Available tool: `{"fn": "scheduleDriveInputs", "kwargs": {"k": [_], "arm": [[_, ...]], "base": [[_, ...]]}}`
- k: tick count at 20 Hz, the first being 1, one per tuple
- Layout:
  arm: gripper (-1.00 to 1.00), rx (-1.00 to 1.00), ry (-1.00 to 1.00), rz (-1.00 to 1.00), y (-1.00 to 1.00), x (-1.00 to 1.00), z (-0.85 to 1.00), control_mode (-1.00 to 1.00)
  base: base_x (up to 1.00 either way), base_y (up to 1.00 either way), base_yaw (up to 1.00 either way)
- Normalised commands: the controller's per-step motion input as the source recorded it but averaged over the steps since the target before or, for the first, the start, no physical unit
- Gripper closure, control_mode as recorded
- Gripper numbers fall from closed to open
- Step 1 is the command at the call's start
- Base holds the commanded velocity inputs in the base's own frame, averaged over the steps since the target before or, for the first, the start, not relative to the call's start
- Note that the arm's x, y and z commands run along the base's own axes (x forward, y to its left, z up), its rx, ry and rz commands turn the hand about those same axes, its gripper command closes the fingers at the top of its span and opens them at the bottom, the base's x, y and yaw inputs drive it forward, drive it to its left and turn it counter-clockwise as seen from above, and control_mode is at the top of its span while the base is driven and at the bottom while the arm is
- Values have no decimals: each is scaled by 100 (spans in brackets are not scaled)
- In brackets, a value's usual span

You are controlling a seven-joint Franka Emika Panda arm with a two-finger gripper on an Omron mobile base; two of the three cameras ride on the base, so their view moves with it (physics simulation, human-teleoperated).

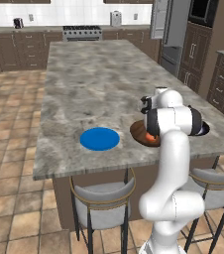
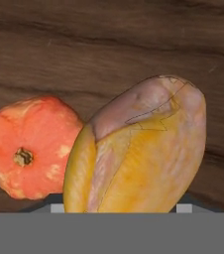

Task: Pick the chicken drumstick and squash from their plates and place them in the bowl. Then put the bowl in the fridge.

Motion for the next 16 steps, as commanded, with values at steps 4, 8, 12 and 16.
{"fn": "scheduleDriveInputs", "kwargs": {"k": [4, 8, 12, 16], "arm": [[-100, 0, 1, 0, 0, -5, 1, -100], [-100, 0, 0, 0, 0, -11, 3, -100], [-100, 0, -1, 0, 0, -14, 11, -100], [-100, 1, -7, 0, 2, -21, 27, -100]], "base": [[0, 0, 0], [0, 0, 0], [0, 0, 0], [0, 0, 0]]}}
